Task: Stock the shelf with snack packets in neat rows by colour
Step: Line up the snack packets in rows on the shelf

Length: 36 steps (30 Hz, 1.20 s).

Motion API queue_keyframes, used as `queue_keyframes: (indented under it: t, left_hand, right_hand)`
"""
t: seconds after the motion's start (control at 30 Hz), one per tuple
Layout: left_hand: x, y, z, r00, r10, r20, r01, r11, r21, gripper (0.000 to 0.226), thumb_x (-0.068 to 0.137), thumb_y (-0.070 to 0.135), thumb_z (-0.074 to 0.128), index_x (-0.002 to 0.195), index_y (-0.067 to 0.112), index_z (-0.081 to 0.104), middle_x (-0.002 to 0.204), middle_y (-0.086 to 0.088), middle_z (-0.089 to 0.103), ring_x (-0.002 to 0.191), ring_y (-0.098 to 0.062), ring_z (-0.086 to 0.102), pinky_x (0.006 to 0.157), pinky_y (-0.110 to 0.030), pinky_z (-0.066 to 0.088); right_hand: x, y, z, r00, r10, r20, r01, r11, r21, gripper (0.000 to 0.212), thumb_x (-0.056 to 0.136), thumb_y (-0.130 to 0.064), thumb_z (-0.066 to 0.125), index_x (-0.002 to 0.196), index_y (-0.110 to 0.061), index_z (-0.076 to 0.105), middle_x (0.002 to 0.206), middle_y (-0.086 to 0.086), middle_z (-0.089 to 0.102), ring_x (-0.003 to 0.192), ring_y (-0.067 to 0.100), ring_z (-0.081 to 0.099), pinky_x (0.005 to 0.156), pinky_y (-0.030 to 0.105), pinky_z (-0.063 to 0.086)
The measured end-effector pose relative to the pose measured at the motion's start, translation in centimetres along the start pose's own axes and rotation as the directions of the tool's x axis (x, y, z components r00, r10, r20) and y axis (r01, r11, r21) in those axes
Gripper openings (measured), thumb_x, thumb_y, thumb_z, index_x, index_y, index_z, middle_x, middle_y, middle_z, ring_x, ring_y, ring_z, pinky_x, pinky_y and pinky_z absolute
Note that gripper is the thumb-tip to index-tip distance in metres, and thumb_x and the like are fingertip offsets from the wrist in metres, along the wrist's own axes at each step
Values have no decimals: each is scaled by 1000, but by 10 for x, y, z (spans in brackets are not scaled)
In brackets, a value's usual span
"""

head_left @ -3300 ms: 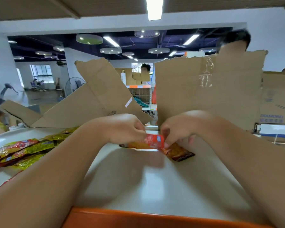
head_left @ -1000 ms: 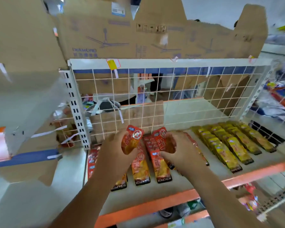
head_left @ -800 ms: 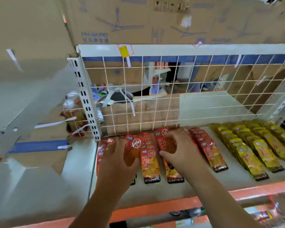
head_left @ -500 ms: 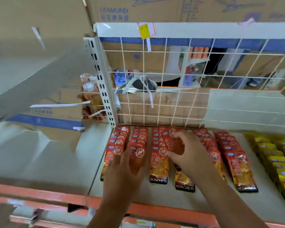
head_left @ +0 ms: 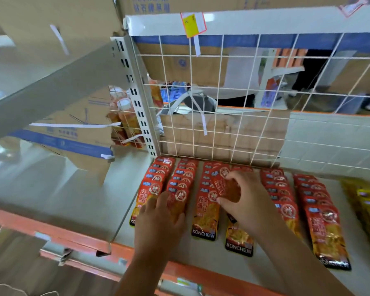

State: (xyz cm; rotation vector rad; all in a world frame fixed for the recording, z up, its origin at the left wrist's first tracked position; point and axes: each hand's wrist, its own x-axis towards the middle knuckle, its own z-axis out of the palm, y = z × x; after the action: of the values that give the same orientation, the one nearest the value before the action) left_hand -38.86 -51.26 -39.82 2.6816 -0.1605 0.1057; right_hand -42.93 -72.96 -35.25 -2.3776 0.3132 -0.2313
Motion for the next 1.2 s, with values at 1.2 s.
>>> queue_keyframes:
  t: [1.2]
  left_hand:
    - [16, -64, 12, 792, 610, -29, -608, 783, -130, 44, 92, 60, 56, 124, 30, 56, 125, 11, 59, 116, -14, 49, 94, -36, 41]
  right_hand:
    - [-48, -58, 97, 883, 411, -224, -455, 867, -203, 63, 81, -53, 71, 127, -25, 40, 125, 4, 41, 113, 29, 50, 93, 40, 48]
